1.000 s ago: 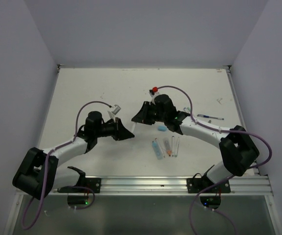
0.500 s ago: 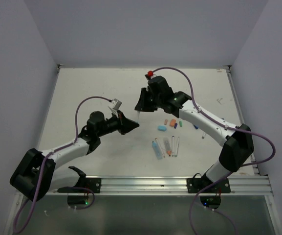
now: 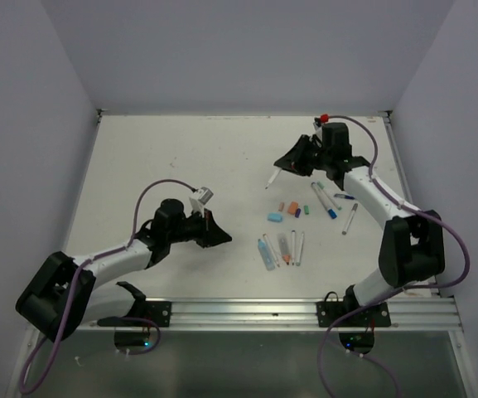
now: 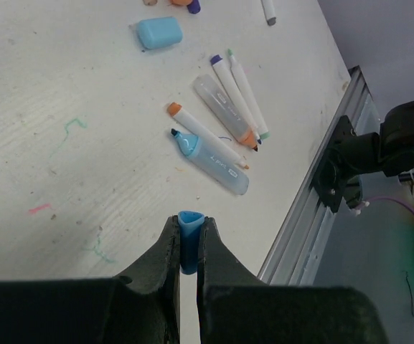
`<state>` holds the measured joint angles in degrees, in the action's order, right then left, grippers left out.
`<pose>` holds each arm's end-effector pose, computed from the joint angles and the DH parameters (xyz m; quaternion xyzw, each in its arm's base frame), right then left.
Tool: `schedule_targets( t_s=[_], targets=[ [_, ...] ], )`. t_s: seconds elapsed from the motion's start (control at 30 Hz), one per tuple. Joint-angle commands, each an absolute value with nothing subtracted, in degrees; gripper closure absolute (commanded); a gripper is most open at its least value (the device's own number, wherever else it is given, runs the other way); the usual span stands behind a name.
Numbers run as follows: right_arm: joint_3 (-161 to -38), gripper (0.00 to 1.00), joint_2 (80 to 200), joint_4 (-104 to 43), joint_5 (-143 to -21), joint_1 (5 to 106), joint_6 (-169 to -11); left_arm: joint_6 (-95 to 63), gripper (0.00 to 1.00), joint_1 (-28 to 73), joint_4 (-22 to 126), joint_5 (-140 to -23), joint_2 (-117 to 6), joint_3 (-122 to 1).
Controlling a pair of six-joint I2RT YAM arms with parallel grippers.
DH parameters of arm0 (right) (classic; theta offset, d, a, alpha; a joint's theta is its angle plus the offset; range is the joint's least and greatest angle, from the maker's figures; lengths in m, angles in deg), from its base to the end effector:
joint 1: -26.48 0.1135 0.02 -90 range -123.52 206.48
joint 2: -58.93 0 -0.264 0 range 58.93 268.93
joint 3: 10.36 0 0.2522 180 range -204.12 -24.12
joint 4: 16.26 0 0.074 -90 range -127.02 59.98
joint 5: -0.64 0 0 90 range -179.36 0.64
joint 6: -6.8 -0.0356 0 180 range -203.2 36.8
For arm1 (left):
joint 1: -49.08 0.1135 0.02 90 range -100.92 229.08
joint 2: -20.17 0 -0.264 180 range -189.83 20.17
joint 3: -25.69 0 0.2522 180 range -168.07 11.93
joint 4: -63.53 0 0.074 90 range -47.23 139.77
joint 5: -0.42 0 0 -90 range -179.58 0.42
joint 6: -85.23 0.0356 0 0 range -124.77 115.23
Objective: Open the pen caps
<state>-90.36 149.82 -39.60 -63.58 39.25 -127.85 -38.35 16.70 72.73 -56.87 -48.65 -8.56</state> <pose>0.3471 0.0946 0.2702 0.1363 0.8571 0.3919 0.3051 0.1807 -0.1374 0.1720 0.1420 0.8125 -0.4788 0.3007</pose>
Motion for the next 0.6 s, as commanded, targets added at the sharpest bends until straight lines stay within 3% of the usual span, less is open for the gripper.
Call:
schedule_targets(
  t_s=[0.0,0.17,0.57],
  targets=[
    [-91.54,1.0,143.14,-44.06,-61.66,42.56,-121.54,-36.5,1.0,16.56,66.67,-60.99,-50.04,-13.89],
    [-83.72,1.0,133.91,-51.98,-65.63,45.28,-115.38,-39.56,1.0,17.26,65.84,-64.45,-56.37,-24.0],
    [-75.8,1.0,122.12,-63.59,-73.54,49.68,-110.45,-43.62,1.0,18.05,67.09,-56.62,-88.79,-48.96]
  ],
)
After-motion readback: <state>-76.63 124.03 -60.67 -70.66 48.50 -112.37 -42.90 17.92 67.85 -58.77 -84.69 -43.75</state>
